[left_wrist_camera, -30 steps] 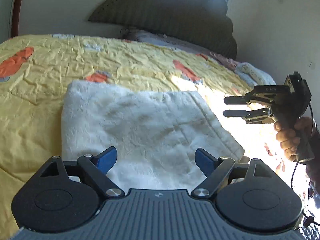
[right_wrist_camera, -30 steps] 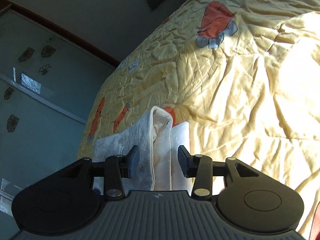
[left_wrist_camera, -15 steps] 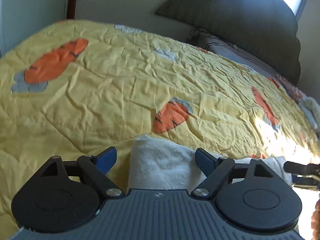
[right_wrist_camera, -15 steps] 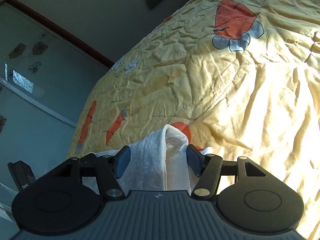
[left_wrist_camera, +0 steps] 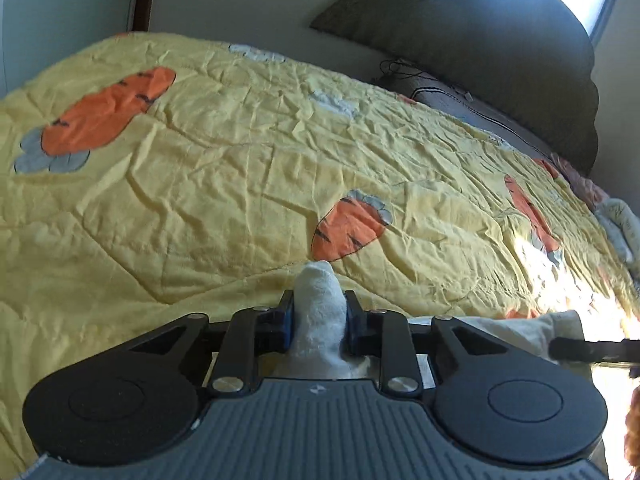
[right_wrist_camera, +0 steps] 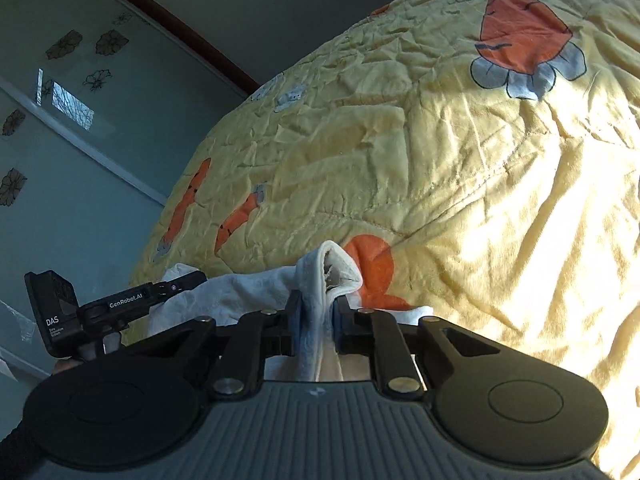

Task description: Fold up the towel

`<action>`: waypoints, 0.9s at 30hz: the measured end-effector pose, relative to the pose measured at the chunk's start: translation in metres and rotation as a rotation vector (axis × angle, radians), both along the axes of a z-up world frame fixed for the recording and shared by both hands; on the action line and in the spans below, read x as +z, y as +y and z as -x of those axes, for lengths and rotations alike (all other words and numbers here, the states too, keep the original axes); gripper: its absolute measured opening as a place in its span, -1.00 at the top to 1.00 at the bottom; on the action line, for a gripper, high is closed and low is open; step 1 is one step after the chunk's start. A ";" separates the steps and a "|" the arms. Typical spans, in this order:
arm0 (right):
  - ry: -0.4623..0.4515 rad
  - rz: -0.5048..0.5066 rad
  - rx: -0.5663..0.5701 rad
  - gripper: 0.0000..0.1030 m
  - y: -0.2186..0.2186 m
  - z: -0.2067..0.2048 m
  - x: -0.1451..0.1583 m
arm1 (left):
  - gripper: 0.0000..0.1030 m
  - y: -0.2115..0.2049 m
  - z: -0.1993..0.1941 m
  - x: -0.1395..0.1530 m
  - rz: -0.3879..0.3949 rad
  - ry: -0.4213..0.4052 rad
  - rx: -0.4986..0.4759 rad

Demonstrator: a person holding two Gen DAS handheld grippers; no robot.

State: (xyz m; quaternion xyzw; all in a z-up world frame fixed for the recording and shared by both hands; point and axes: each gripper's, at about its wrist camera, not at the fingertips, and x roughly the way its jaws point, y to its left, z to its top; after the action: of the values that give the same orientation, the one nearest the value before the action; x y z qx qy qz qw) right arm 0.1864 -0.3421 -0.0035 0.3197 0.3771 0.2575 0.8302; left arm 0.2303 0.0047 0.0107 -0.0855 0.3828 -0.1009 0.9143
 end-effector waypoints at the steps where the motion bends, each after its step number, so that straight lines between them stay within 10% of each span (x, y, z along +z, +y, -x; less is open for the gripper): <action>1: -0.004 0.020 -0.007 0.80 0.000 0.003 0.000 | 0.48 -0.006 0.006 0.004 -0.044 -0.040 -0.012; 8: 0.069 -0.107 -0.072 0.70 -0.010 0.009 -0.029 | 0.46 -0.019 0.004 -0.012 -0.140 -0.038 -0.032; 10: 0.098 -0.151 -0.106 0.60 -0.020 0.019 -0.026 | 0.02 -0.009 0.008 -0.008 -0.098 -0.022 -0.018; 13: 0.066 -0.196 -0.160 0.18 -0.040 0.051 -0.017 | -0.24 0.013 0.031 0.003 -0.043 -0.034 0.004; 15: 0.031 -0.167 -0.181 -0.66 -0.049 0.080 -0.014 | -0.30 0.028 0.052 0.009 -0.013 -0.050 0.007; 27: 0.027 -0.078 -0.042 -0.67 -0.009 0.118 -0.023 | -0.32 0.028 0.115 -0.007 -0.004 0.037 -0.039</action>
State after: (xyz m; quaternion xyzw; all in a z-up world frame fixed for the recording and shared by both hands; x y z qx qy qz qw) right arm 0.0689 -0.3512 -0.0264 0.3632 0.3711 0.2502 0.8172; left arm 0.1155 0.0331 0.0038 -0.0779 0.4015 -0.1162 0.9051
